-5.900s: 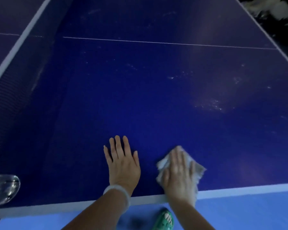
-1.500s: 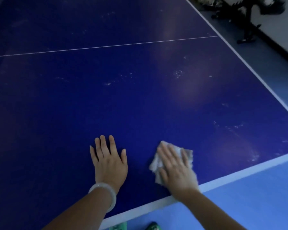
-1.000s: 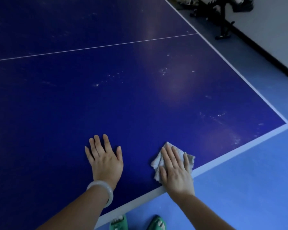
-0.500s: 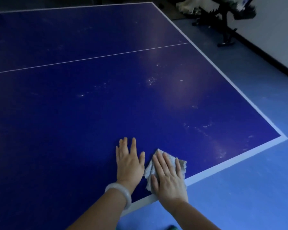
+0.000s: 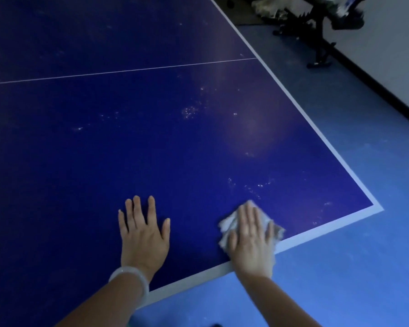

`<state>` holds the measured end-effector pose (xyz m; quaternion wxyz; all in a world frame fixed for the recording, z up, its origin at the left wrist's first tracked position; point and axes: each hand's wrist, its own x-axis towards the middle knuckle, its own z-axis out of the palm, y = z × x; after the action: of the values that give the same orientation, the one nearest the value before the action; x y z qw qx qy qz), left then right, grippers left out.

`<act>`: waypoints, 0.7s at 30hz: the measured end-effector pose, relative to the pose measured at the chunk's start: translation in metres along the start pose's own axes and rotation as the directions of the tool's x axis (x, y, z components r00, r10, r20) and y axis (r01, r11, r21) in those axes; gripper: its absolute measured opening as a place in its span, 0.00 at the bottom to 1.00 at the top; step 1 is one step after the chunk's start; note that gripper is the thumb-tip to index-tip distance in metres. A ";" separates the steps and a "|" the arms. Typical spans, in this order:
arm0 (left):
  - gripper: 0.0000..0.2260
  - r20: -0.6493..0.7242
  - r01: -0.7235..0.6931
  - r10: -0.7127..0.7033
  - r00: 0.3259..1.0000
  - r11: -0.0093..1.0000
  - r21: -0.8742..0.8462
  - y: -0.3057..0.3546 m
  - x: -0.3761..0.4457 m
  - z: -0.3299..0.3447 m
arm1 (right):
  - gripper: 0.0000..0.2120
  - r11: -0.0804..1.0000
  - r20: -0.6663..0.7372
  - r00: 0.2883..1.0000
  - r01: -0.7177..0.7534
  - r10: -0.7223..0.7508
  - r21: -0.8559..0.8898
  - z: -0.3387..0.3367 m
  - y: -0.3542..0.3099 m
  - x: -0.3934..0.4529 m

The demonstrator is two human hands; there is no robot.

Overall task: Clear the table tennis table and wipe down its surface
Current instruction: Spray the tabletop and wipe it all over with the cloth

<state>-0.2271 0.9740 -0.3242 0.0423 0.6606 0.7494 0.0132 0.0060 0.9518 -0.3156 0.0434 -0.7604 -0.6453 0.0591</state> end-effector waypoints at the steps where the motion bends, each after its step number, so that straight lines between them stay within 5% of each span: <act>1: 0.32 -0.006 -0.003 0.003 1.000 1.000 -0.002 0.000 0.000 0.000 | 0.30 0.989 0.024 0.989 0.148 -0.148 -0.001 0.003 -0.006 -0.008; 3: 0.32 -0.019 -0.003 0.003 1.000 1.000 -0.015 0.000 0.000 0.000 | 0.28 0.890 0.071 0.890 0.454 -0.451 -0.036 0.005 0.005 -0.015; 5: 0.32 -0.025 0.000 0.000 1.000 1.000 -0.015 -0.001 0.000 0.002 | 0.28 0.824 0.099 0.827 0.561 -0.553 -0.078 -0.001 0.038 -0.001; 7: 0.32 -0.028 -0.002 0.002 1.000 1.000 -0.014 0.000 0.000 0.003 | 0.28 0.908 0.070 0.911 0.411 -0.407 -0.084 -0.009 0.076 0.017; 9: 0.32 -0.034 -0.005 0.004 0.999 1.000 -0.023 0.001 0.000 0.003 | 0.30 0.998 0.028 0.998 0.056 -0.055 -0.020 -0.016 0.101 0.029; 11: 0.32 -0.034 -0.003 0.001 0.999 1.000 -0.031 0.001 0.000 0.003 | 0.33 0.975 -0.027 0.975 -0.220 0.221 0.017 -0.017 0.093 0.032; 13: 0.32 -0.030 0.004 -0.004 1.000 1.000 -0.026 0.001 0.000 0.003 | 0.34 0.967 -0.053 0.966 -0.253 0.255 0.031 -0.014 0.057 0.028; 16: 0.32 -0.030 0.006 -0.007 1.000 1.000 -0.024 0.001 -0.001 0.003 | 0.31 0.994 0.016 0.994 0.104 -0.104 -0.019 0.000 -0.004 0.013; 19: 0.32 -0.030 0.010 -0.010 1.000 1.000 -0.020 0.001 -0.001 0.002 | 0.29 0.785 0.166 0.775 0.619 -0.610 -0.005 0.011 -0.021 0.004; 21: 0.32 -0.024 0.016 -0.016 1.000 1.000 -0.012 0.001 0.000 0.002 | 0.29 0.745 0.226 0.723 0.667 -0.653 0.018 0.005 0.004 0.028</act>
<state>-0.2260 0.9741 -0.3261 0.0375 0.6541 0.7550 0.0252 0.0139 0.9785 -0.3223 -0.0339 -0.4707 -0.8758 0.1014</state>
